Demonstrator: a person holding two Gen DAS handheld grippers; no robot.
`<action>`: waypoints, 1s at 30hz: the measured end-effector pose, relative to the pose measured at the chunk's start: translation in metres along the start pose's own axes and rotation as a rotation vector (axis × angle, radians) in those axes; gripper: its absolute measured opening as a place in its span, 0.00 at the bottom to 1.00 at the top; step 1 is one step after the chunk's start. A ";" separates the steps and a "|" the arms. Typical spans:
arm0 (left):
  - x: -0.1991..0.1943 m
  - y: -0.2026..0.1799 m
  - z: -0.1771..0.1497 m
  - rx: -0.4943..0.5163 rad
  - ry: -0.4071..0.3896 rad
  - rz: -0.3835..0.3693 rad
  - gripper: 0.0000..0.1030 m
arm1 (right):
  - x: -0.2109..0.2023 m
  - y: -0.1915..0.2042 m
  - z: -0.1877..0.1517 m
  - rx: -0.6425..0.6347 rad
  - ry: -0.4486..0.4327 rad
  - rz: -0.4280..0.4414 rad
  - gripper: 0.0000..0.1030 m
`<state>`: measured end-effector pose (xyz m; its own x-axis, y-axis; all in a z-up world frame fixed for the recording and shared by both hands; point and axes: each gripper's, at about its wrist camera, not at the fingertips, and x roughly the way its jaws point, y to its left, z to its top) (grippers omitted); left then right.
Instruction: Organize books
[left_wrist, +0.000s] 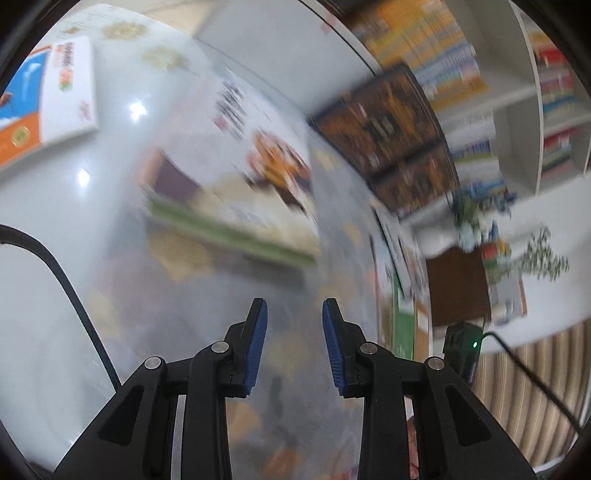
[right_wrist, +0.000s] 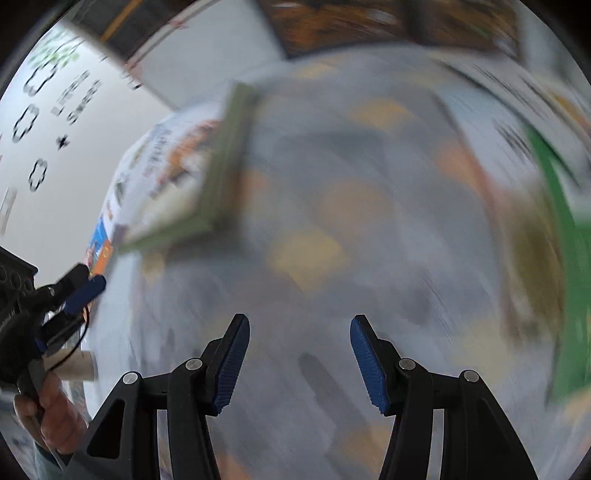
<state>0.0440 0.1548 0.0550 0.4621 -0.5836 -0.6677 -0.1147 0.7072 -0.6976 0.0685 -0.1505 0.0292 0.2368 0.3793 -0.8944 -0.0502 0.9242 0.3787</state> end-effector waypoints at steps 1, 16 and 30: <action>0.007 -0.011 -0.008 0.011 0.022 -0.008 0.27 | -0.006 -0.014 -0.010 0.024 0.003 0.001 0.53; 0.126 -0.190 -0.109 0.195 0.242 -0.039 0.35 | -0.103 -0.170 -0.059 0.186 -0.079 0.031 0.53; 0.264 -0.315 -0.170 0.390 0.414 -0.043 0.35 | -0.199 -0.346 -0.038 0.358 -0.323 -0.097 0.50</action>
<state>0.0521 -0.2902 0.0546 0.0667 -0.6669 -0.7421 0.2661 0.7287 -0.6310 0.0018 -0.5434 0.0668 0.5154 0.2069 -0.8316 0.3101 0.8596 0.4061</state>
